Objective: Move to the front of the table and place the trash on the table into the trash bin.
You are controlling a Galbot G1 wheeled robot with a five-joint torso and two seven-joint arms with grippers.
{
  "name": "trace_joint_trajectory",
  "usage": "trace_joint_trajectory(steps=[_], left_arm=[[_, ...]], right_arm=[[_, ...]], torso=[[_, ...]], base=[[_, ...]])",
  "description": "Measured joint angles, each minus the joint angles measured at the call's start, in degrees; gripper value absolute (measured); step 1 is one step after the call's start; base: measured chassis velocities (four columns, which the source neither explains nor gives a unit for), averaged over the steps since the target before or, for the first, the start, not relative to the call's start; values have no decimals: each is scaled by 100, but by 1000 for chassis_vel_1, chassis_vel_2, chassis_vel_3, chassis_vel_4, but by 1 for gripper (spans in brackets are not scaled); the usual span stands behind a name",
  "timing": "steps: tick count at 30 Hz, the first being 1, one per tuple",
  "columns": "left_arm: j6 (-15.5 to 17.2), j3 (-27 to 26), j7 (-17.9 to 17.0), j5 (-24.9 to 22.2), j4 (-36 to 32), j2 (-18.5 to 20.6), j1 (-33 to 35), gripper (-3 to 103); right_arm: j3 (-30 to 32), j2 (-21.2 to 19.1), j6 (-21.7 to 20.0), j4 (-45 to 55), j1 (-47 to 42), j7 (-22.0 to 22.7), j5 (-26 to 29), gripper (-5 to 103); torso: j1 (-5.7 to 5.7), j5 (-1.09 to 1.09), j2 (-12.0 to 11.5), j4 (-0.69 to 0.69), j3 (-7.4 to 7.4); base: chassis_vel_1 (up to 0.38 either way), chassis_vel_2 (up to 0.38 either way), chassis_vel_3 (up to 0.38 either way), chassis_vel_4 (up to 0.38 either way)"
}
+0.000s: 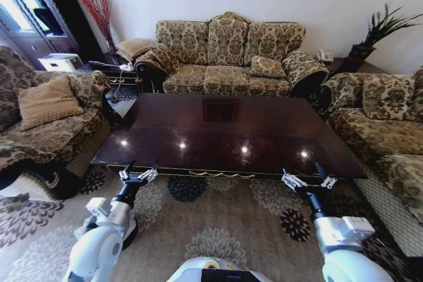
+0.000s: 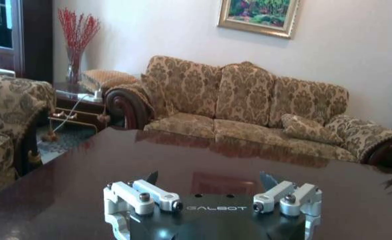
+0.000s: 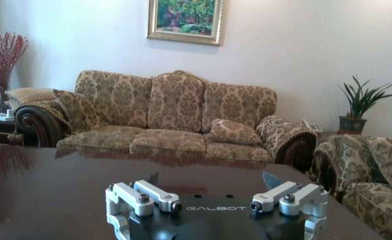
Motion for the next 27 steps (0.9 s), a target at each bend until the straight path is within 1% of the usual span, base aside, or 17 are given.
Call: trace_joint_trajectory(steps=[27], left_arm=[[4,-8,-6,-7,-11,-2,0,100]], right_arm=[[4,-17,-7,-13,12,6,4,100]], torso=[[0,0,0,0,0]], base=[[0,0,0,0]])
